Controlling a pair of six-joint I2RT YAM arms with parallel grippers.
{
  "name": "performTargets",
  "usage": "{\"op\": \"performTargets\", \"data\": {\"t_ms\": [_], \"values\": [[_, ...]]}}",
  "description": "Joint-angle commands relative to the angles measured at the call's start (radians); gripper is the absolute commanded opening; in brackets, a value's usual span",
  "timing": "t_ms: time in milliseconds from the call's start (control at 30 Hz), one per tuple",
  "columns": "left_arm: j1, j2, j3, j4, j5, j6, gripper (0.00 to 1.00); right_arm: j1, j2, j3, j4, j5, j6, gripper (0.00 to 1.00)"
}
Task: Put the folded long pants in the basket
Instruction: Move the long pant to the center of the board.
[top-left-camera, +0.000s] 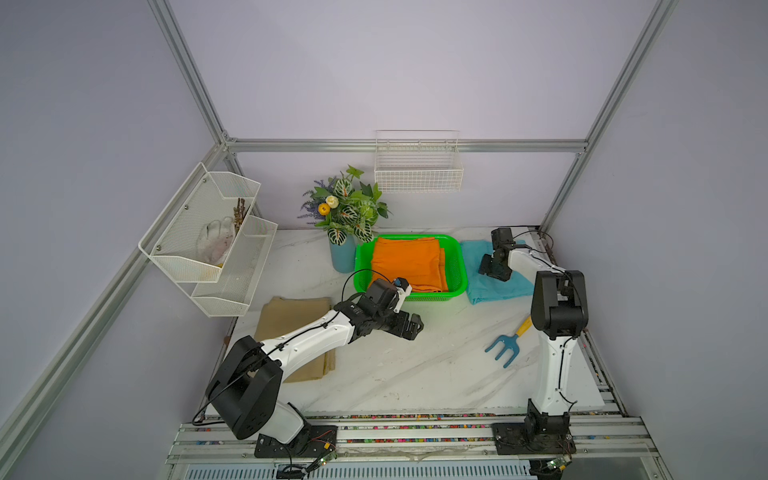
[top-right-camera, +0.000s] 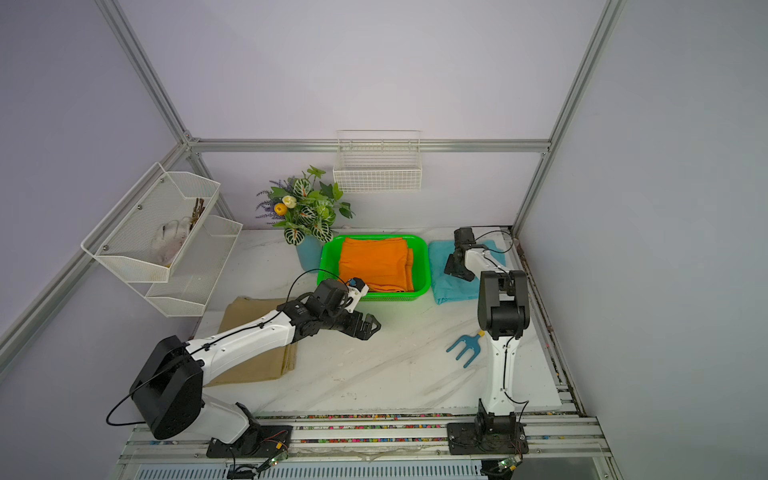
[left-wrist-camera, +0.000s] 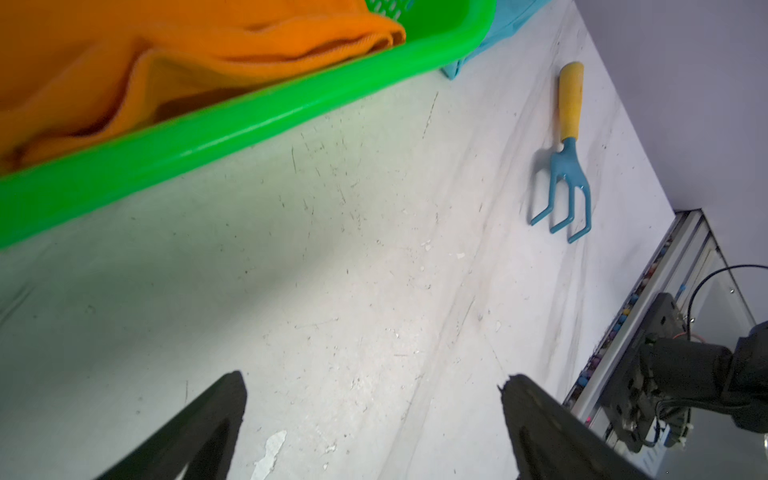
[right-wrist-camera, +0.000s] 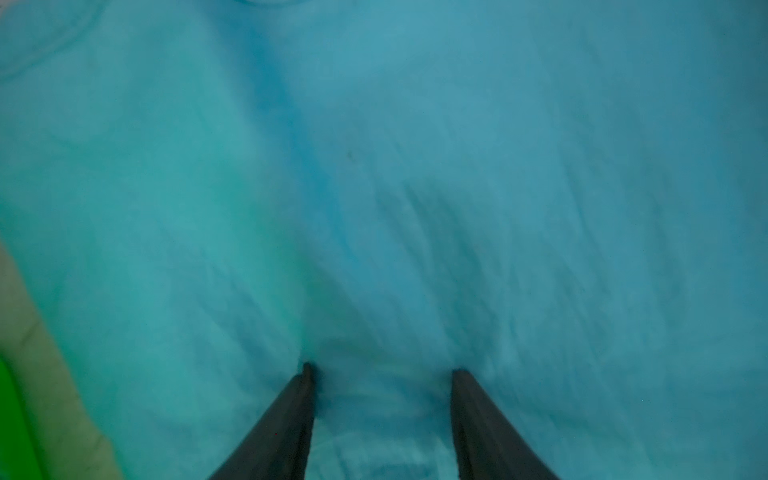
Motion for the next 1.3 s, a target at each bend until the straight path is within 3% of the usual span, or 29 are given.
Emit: {"op": "performTargets", "data": {"t_ms": [0, 167, 367, 667, 833, 1067, 1267], "values": [[0.002, 0.046, 0.021, 0.030, 0.046, 0.052, 1.00, -0.008, -0.080, -0.194, -0.056, -0.019, 0.071, 0.57], [0.003, 0.153, 0.116, -0.026, 0.057, 0.082, 1.00, -0.008, -0.267, -0.478, 0.024, -0.059, 0.091, 0.58], [0.002, 0.222, 0.201, -0.051, 0.061, 0.057, 1.00, 0.016, -0.443, -0.690, 0.054, -0.119, 0.118, 0.58], [0.002, 0.270, 0.237, 0.029, 0.087, -0.152, 1.00, 0.154, -0.628, -0.940, 0.112, -0.148, 0.228, 0.58], [-0.018, 0.341, 0.233, 0.162, 0.142, -0.316, 1.00, 0.187, -0.721, -0.935, 0.089, -0.147, 0.262, 0.58], [-0.080, 0.441, 0.350, 0.164, 0.078, -0.303, 1.00, 0.161, -0.858, -0.760, -0.055, 0.013, 0.172, 0.58], [-0.098, 0.524, 0.373, 0.284, 0.049, -0.332, 0.99, 0.037, -0.843, -0.678, -0.080, 0.047, 0.068, 0.58]]}}
